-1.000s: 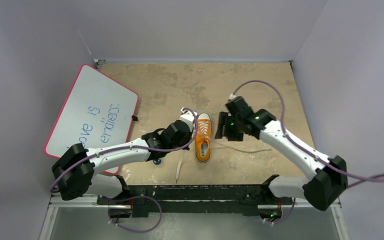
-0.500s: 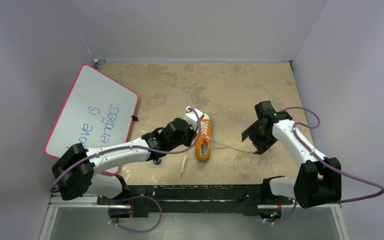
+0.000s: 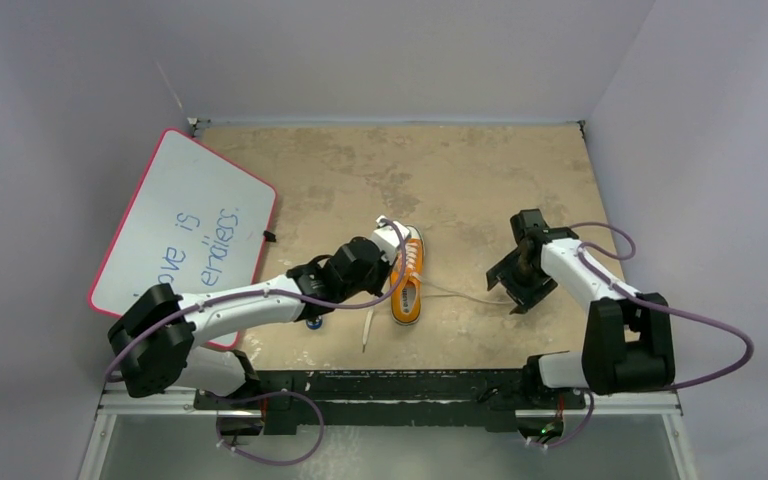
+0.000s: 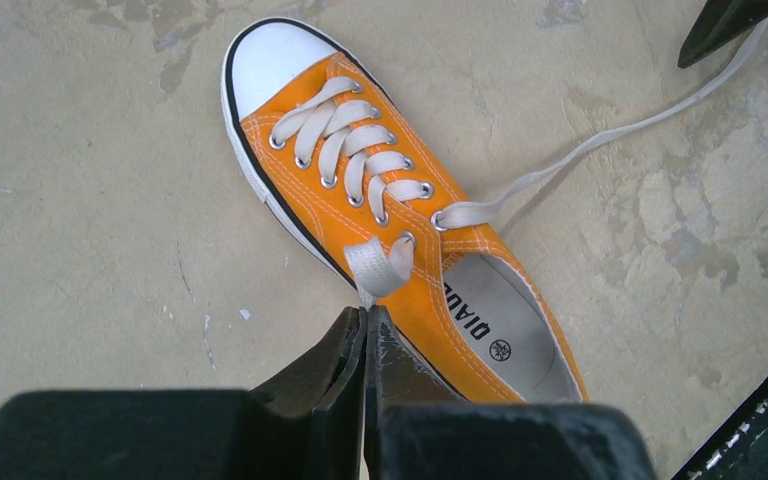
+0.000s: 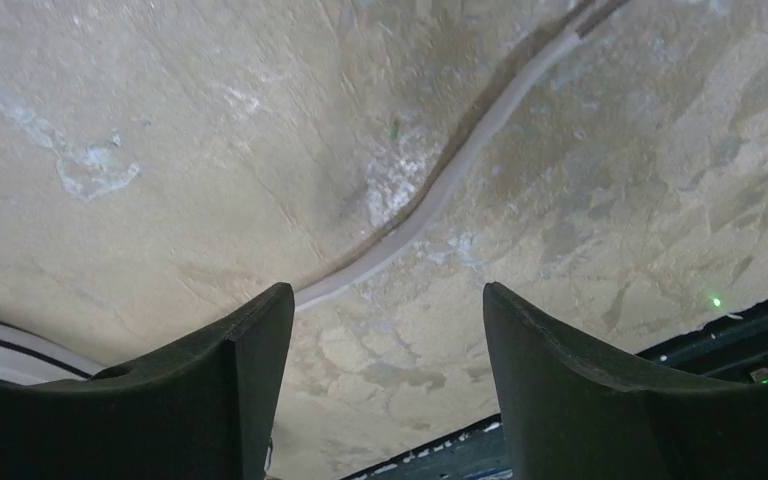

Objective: Tie the shoes

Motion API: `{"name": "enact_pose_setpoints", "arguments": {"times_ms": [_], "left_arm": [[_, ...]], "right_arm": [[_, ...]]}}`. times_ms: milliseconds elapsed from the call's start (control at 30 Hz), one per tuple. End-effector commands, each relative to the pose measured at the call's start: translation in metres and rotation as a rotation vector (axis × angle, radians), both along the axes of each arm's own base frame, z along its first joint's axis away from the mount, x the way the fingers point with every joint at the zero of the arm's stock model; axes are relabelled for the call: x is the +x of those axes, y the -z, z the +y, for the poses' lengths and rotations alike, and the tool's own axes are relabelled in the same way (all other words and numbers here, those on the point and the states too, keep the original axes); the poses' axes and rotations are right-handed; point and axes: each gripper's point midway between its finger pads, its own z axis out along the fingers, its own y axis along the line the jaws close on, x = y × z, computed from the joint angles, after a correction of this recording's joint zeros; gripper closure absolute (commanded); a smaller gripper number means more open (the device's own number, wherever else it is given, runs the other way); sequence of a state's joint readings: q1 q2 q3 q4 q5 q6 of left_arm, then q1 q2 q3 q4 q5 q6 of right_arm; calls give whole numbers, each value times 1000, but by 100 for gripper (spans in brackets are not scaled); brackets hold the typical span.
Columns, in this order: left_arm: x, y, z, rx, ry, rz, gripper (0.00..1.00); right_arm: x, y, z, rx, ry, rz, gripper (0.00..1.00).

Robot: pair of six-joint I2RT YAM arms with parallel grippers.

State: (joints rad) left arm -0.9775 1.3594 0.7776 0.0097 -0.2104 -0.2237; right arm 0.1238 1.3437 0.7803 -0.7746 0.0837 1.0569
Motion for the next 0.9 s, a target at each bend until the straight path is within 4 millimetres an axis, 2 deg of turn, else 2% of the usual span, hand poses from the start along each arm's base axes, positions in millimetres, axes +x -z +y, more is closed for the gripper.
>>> {"name": "enact_pose_setpoints", "arguments": {"times_ms": [0,67,167,233,300,367,433,533,567,633,700,767,833,867], "left_arm": [[0,-10,-4,-53,-1,-12,100],[2,-11,-5,-54,-5,-16,100],[6,-15,-8,-53,-3,-28,100],[9,-17,-10,-47,-1,-37,100],[12,-18,-11,-45,3,-35,100],[15,-19,-10,-48,6,-26,100],[18,-18,-7,-56,12,-12,100],[18,-19,-5,-85,49,13,100],[19,-19,-4,-99,60,22,100],[18,-19,-3,-129,81,39,100],[20,-17,0,-137,84,47,100],[20,-15,2,-136,91,55,100],[20,-15,1,-142,108,60,100],[19,-13,1,-141,114,65,100]], "right_arm": [[12,11,-9,-41,-13,-18,30],[15,17,-7,-23,-30,-19,35],[21,16,-1,7,-108,-27,36],[32,7,-3,-6,-226,-70,35],[38,-10,2,-18,-428,-111,35],[49,-31,25,-7,-719,-226,32],[53,-41,63,62,-1002,-339,32],[51,-46,112,220,-1263,-463,27],[52,-48,122,259,-1304,-491,22],[58,-51,129,241,-1481,-484,17],[65,-51,127,108,-1653,-477,16],[54,-48,125,99,-1799,-469,16],[47,-38,113,51,-1862,-461,16],[37,-29,109,49,-1943,-463,17]]}}
